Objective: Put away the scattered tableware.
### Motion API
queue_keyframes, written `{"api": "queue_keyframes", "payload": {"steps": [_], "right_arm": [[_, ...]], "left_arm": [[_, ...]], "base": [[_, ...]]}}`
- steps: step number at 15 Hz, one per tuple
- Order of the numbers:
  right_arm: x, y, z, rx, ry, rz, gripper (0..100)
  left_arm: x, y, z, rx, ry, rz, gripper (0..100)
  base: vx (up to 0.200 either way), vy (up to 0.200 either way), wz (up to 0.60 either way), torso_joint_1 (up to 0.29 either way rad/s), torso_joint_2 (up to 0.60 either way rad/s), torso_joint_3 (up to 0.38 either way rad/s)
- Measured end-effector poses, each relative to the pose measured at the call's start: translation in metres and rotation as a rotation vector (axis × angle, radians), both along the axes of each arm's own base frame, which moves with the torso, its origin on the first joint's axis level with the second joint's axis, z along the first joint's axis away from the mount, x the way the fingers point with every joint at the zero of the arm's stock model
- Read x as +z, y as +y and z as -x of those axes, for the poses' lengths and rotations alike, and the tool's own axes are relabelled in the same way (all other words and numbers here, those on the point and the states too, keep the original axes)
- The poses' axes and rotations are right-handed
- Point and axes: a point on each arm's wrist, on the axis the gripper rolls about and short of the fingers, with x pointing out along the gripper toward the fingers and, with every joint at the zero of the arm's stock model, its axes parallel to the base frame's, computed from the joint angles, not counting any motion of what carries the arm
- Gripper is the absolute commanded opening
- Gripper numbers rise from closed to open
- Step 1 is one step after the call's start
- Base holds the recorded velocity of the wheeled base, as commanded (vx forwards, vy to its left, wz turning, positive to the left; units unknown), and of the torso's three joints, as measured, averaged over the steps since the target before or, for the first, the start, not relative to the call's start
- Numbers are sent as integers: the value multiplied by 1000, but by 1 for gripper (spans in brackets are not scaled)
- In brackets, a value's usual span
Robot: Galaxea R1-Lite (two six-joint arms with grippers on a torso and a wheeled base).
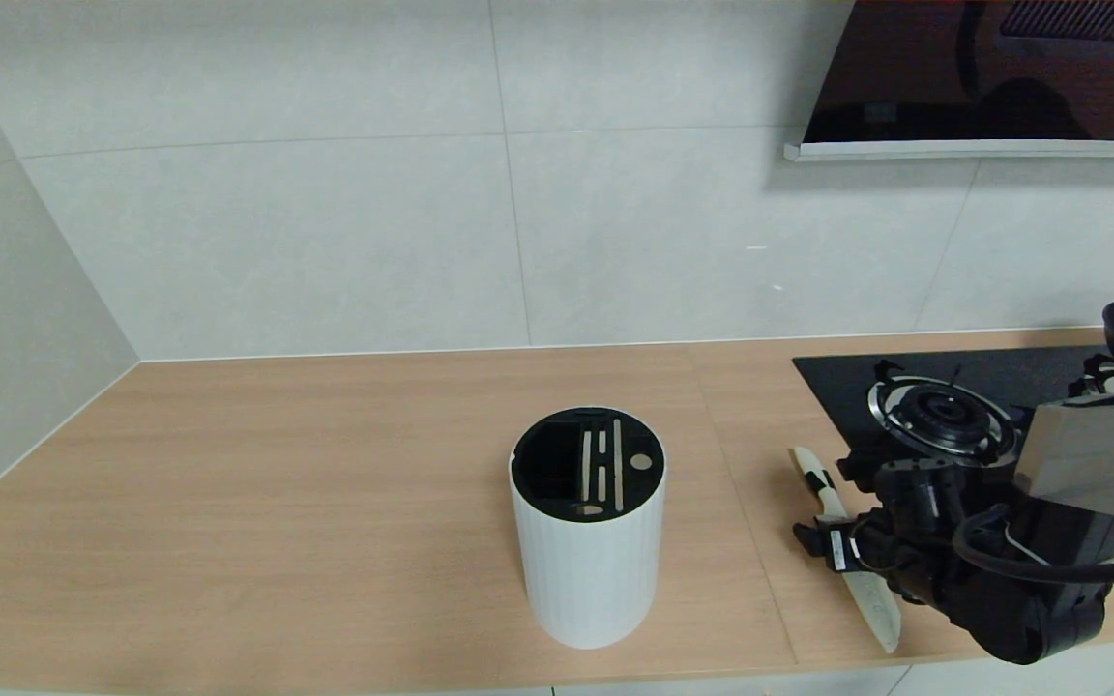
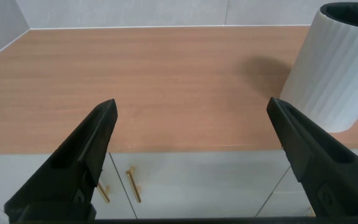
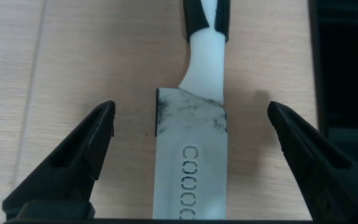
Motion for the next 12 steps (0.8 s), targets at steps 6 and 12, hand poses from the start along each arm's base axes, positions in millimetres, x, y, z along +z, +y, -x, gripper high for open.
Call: {"api": "queue_keyframes", "payload": {"steps": [6, 12], "right_arm": [[-2, -1, -1, -5, 4, -1, 100], [-2, -1, 0, -8, 5, 2, 0]], "left_arm": [[0, 0, 0, 0, 0, 0, 100], [0, 0, 0, 0, 0, 0, 100]], "base": [[0, 0, 0, 0, 0, 0], [0, 0, 0, 0, 0, 0]]}}
